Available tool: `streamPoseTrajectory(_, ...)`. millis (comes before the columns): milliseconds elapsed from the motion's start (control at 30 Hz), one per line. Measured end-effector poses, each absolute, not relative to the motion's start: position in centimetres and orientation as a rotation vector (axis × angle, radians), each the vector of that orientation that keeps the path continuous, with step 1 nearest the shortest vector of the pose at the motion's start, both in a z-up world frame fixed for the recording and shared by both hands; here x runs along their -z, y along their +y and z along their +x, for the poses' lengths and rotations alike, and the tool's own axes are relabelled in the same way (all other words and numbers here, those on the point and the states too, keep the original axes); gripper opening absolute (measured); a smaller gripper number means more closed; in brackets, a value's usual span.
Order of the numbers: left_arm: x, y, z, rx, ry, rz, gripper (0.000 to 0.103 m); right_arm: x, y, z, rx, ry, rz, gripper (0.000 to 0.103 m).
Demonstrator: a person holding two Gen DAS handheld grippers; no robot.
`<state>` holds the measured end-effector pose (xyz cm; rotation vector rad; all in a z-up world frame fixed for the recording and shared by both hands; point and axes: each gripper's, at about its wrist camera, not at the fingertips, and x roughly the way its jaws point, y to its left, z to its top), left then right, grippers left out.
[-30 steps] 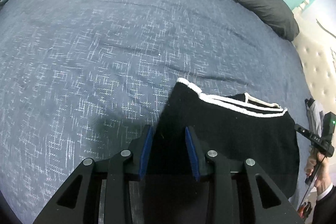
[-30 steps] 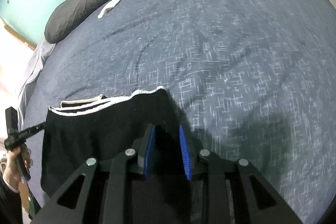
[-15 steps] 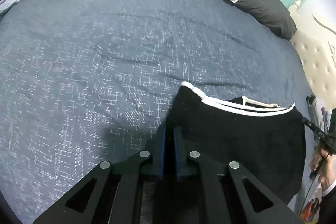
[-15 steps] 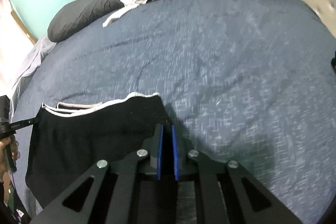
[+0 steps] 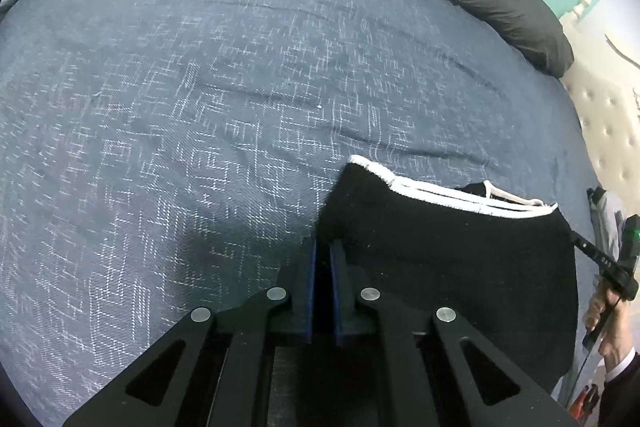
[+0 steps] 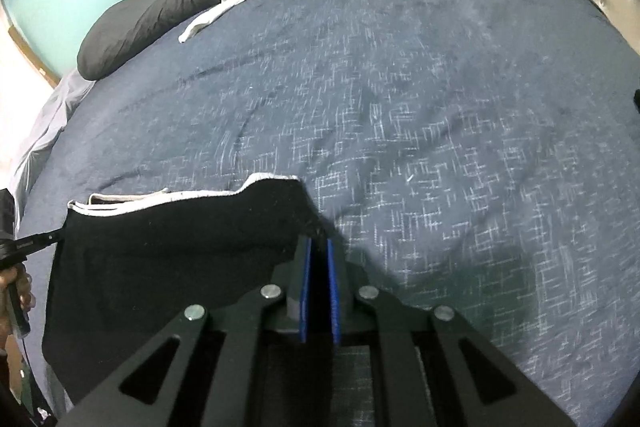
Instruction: Fold clothes
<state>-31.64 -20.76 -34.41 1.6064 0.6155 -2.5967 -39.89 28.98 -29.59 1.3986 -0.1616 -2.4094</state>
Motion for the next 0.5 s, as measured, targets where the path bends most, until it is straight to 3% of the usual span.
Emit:
streamPoseTrajectory(100,33.8,-21.1,-31.1,2.605,0.653,1.597,0.012,29.2,29.8,-40.0,2.395,-0.254,1.4,0.01)
streamPoseTrajectory(267,33.0,-21.9,-30.8,2.598,0.717,1.559,0.033,28.1,30.7,-40.1,2.404,-0.368,1.386,0.011)
streamPoseTrajectory(500,33.9,-22.2,-32.2,2.593,0.748,1.56,0.034,28.6,29.7,-41.5,2.361,-0.393,1.429,0.013)
